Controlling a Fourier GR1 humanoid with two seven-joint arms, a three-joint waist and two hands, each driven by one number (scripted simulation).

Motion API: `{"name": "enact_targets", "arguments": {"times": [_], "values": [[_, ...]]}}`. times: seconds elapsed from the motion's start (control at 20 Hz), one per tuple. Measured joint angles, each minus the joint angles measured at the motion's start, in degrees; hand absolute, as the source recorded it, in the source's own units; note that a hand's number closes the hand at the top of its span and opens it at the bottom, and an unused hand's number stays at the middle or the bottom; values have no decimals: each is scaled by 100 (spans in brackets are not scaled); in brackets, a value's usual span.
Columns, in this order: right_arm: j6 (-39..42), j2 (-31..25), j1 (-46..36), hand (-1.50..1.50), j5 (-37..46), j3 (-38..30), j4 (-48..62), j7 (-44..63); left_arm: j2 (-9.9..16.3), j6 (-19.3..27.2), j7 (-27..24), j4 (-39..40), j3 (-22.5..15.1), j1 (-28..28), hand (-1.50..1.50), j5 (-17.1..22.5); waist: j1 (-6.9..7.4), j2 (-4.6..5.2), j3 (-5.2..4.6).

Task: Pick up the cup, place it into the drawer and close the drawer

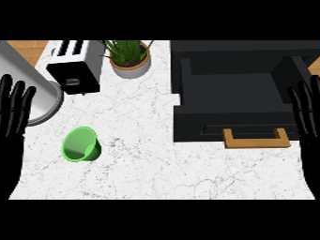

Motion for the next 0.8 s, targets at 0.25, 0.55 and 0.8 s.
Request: {"name": "enact_targets", "arguments": {"times": [0.25, 0.55, 0.8], "values": [[81, -29, 1, -150, -41, -128, -18, -135, 155, -282, -88, -110, 216, 97, -150, 301, 36, 172, -94], [382, -186, -147, -150, -98, 65, 290, 291, -127, -238, 322, 327, 528, 286, -150, 1140, 78, 240, -126], [641, -284, -409, -150, -359, -127, 623, 399, -124, -434, 146, 862, 831, 399, -150, 1486, 66, 246, -130]]}}
